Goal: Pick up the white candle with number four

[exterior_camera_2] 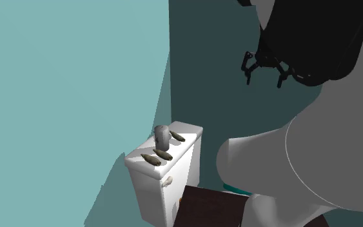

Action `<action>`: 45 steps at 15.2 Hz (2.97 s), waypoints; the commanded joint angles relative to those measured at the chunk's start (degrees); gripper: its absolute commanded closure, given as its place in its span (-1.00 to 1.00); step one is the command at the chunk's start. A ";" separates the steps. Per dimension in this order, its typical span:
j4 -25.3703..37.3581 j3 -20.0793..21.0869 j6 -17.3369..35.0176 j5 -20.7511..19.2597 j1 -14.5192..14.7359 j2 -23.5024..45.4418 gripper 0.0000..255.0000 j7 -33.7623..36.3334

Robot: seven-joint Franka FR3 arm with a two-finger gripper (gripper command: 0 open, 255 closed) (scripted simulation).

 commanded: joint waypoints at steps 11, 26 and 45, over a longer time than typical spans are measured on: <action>-5.73 13.47 13.33 6.43 3.29 5.31 -1.00 14.04; 1.36 35.26 33.28 2.41 1.80 30.65 -1.00 39.21; 32.01 36.55 33.56 -35.03 15.02 76.46 -1.00 76.81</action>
